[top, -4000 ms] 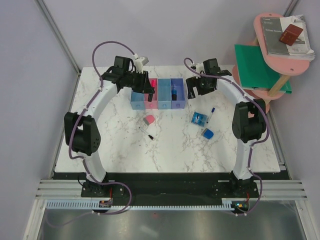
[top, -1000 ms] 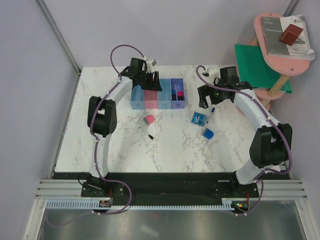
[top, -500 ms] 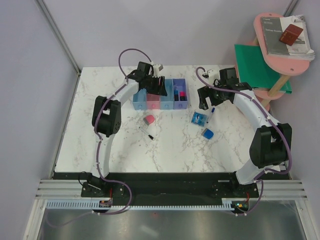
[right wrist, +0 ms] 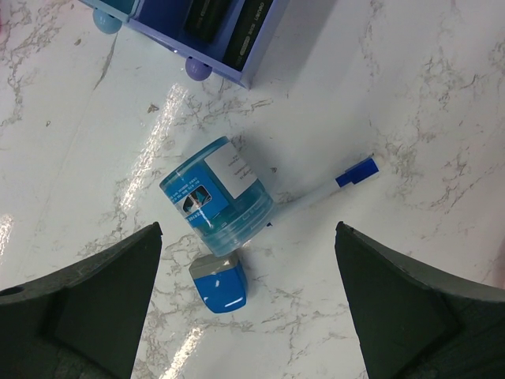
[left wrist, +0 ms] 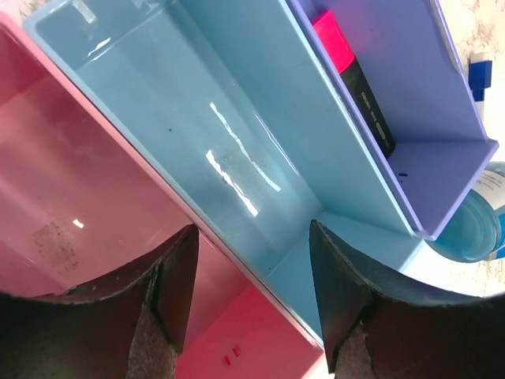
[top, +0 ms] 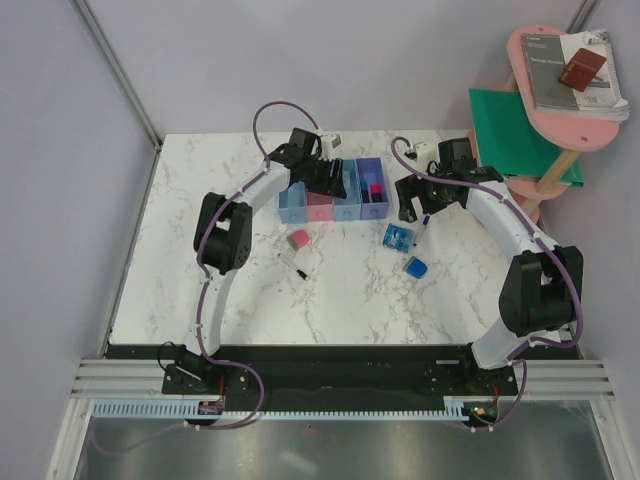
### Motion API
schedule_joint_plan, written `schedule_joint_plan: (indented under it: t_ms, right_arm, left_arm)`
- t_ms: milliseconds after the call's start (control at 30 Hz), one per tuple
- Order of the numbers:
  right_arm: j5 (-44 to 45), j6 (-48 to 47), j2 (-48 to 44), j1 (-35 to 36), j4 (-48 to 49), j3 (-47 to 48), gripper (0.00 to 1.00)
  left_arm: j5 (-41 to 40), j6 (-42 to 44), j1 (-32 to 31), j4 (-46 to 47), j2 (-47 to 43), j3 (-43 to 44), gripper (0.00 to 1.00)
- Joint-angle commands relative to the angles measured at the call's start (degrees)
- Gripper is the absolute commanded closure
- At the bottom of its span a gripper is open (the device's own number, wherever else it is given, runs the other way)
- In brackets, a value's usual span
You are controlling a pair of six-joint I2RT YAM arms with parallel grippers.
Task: Sort the stationery into containers
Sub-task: Move the storage box to the center of the board.
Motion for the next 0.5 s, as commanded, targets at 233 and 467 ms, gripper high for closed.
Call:
schedule_joint_plan:
  t_ms: [233,467]
  right_arm:
    - [-0.1,-1.1,-1.3,-0.1,0.8,-0.5,0.02]
    - [2.2,-2.5,-1.6,-0.2,0.5,-2.1,0.02]
  left_arm:
    - [1.8,-1.3,-3.3,1.9,2.0,4.6,0.36]
    - [0.1,1.9,-3.0,1.4,-3.6,0.4,0.34]
